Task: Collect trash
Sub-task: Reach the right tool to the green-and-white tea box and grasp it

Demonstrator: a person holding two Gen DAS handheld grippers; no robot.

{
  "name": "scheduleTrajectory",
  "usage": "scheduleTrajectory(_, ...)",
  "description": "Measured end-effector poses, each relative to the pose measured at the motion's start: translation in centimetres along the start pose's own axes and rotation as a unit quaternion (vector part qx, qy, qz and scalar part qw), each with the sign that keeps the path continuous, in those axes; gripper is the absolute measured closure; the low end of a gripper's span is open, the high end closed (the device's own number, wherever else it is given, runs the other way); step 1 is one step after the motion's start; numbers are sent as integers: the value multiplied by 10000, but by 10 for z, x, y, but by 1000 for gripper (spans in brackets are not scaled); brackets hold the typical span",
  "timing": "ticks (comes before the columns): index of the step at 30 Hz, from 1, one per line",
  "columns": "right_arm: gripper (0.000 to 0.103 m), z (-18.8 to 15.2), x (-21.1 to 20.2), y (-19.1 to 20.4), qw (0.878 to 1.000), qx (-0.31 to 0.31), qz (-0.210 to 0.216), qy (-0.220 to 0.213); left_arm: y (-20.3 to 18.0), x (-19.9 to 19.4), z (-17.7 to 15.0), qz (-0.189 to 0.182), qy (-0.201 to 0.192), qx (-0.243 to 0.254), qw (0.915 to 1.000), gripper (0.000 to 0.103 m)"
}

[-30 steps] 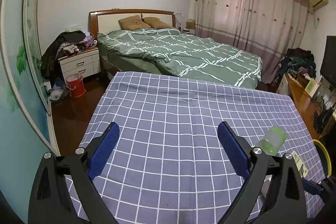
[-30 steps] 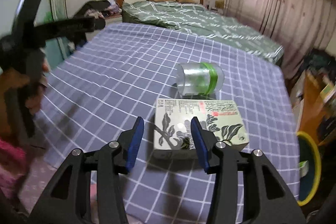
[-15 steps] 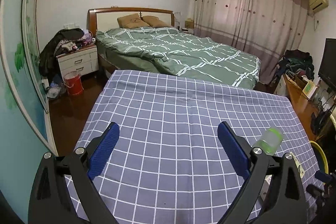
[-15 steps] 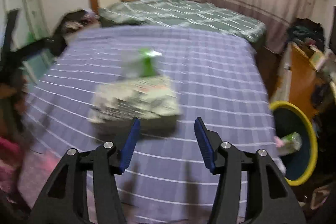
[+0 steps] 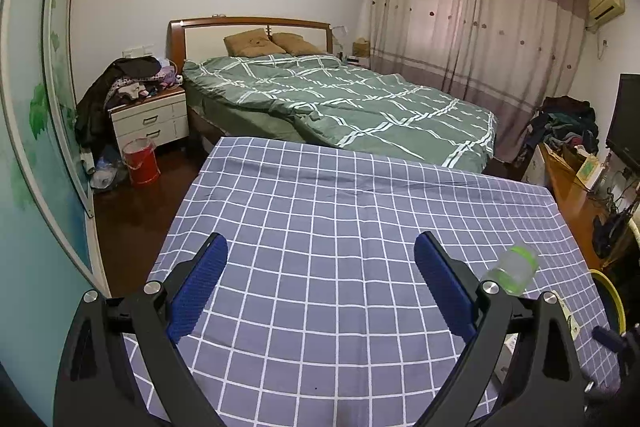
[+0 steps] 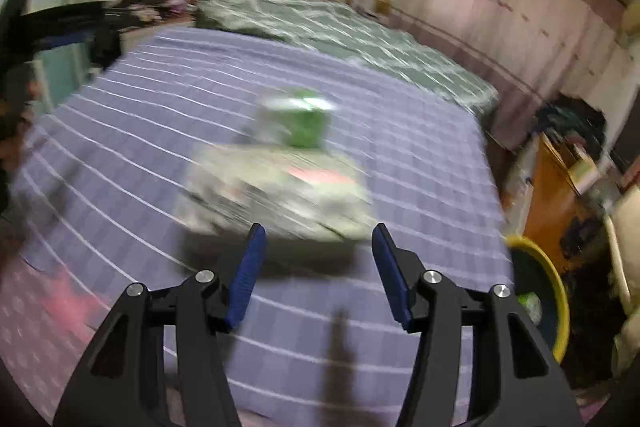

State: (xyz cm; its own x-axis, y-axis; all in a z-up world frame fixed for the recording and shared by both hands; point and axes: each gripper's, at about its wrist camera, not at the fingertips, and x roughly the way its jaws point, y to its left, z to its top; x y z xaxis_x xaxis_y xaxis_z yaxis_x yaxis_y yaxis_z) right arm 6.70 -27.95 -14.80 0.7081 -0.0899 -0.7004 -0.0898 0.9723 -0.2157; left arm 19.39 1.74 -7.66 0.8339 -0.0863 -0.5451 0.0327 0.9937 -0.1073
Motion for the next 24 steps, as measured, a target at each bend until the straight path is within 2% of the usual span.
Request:
scheduleTrajectory(1,50,-3,3,-14,9997,191,-64,116,0,0,0,-36,15,-17,10000,10)
scheduleTrajectory(3,50,-4,3,-29,9982,545,206,171,-2,-1,1,-64,17,-18,10000,10)
scheduleTrajectory(5,50,2,-3,-18,9962,542,686,1,-5,-2,0,-7,-32,50,10000,10)
scheduleTrajectory(7,50,16,5,-13,9938,591,945,-59,-5,-2,0,20,-37,69,10000,10)
scheduleTrajectory(11,49,34,30,-48,9792,1366,1493,141,0,-2,1,-56,23,-75,10000,10)
scheduleTrajectory(15,48,29,42,-55,9755,1518,1501,524,-1,-5,2,-118,-6,-83,9999,10)
scheduleTrajectory(17,47,31,31,-60,9794,1656,1140,190,-4,-7,2,-103,-50,-34,9999,10)
scheduleTrajectory(19,47,39,28,-54,9781,1636,1282,132,-5,-8,1,-88,-45,-2,10000,10)
scheduleTrajectory(21,47,54,28,-32,9799,1351,1455,184,-6,-6,0,-96,-8,0,10000,10)
scheduleTrajectory(24,47,77,32,29,9917,396,1216,165,-6,-10,0,90,-116,24,9999,10)
